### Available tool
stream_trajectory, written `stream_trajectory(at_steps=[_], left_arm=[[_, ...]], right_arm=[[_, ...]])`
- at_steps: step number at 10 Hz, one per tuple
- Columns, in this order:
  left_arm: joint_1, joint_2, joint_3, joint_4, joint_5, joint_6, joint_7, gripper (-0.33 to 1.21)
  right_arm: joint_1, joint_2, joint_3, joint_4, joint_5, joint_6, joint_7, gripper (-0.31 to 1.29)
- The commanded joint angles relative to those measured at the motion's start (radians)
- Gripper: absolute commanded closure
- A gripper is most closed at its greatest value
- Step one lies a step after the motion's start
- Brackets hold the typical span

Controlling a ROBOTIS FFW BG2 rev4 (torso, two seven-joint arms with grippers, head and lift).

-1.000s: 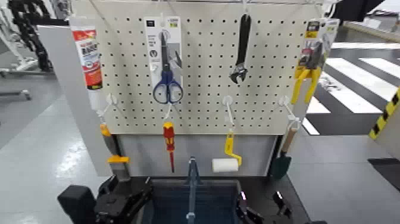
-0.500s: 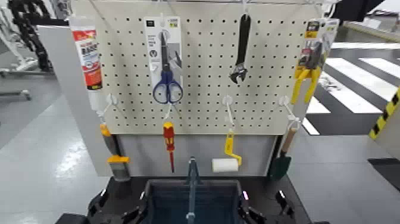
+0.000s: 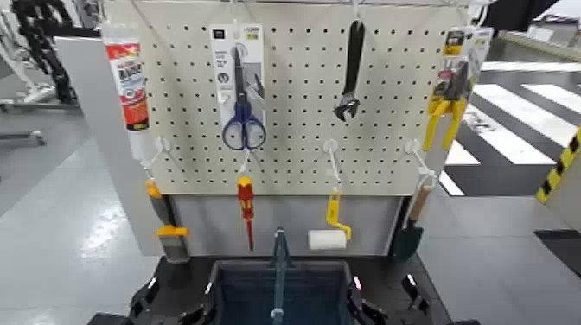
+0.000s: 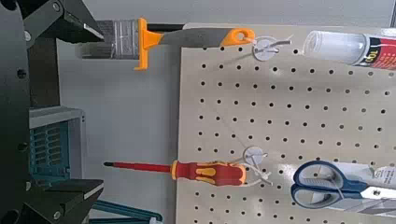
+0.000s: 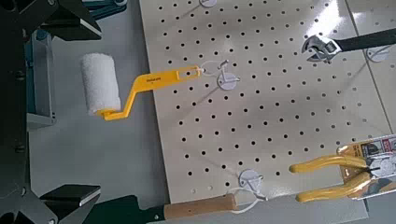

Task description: Place the crate on the table.

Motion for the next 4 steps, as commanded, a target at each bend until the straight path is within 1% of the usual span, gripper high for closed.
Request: stream_trajectory(at_steps=[1, 4], left_arm=[[-0.007, 0.002, -0.003, 0.006, -0.002, -0.003, 0.000, 0.18], [-0.011, 0.003, -0.006, 0.009, 0.000, -0.006, 0.000, 0.18]], right_arm=[[-0.002, -0.002, 0.000, 0.000, 0.003, 0.000, 0.000, 0.14], [-0.002, -0.002, 0.000, 0.000, 0.003, 0.000, 0.001, 0.14]])
